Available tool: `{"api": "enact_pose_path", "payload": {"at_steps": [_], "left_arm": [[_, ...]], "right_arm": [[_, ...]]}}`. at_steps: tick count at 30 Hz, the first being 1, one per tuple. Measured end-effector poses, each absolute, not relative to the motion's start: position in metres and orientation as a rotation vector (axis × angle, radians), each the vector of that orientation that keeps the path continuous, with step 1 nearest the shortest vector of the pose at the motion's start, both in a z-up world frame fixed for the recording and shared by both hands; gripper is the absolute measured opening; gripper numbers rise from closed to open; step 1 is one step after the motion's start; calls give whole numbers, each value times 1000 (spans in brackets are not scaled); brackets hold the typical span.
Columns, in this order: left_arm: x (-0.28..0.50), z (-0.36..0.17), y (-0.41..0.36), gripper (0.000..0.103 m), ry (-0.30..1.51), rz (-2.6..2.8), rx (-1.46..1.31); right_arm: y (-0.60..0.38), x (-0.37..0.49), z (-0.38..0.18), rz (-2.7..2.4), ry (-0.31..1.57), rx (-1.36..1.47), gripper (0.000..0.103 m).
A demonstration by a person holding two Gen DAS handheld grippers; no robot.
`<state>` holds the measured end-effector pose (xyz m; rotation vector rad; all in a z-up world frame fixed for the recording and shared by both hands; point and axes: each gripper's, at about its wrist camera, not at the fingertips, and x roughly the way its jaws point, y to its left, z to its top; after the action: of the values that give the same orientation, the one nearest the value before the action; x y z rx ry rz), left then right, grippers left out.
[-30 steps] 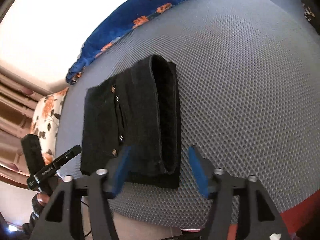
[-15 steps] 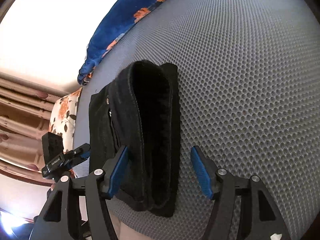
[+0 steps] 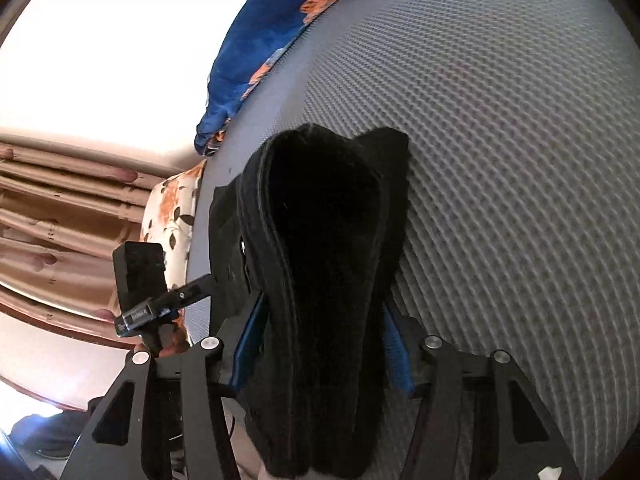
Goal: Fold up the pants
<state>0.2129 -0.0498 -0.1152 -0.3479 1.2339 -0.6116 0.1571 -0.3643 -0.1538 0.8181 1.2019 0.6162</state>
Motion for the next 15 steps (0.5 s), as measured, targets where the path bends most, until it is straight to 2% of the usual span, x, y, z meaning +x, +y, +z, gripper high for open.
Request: {"api": "enact_pose_path", "payload": {"at_steps": [1,2,5,11,15], "left_arm": [[211,-114,-51,69,1228,-596,-324],[210,-113,-55,62,1222,-565,-293],[203,-108,-64,47,1201,-498,-181],[198,-99,-75,29,1169,-429,-100],[192,-92,-69,24,1141,-414,-73]], "right_arm": [[-363,158,-155,611,1197,820,47],[-364,159,-155,597,1195,817,39],[-362,157,-153,545,1192,820,36],[-347,152,-133,435,1183,709,32],[-343,150,-121,407,1179,708,27]]}}
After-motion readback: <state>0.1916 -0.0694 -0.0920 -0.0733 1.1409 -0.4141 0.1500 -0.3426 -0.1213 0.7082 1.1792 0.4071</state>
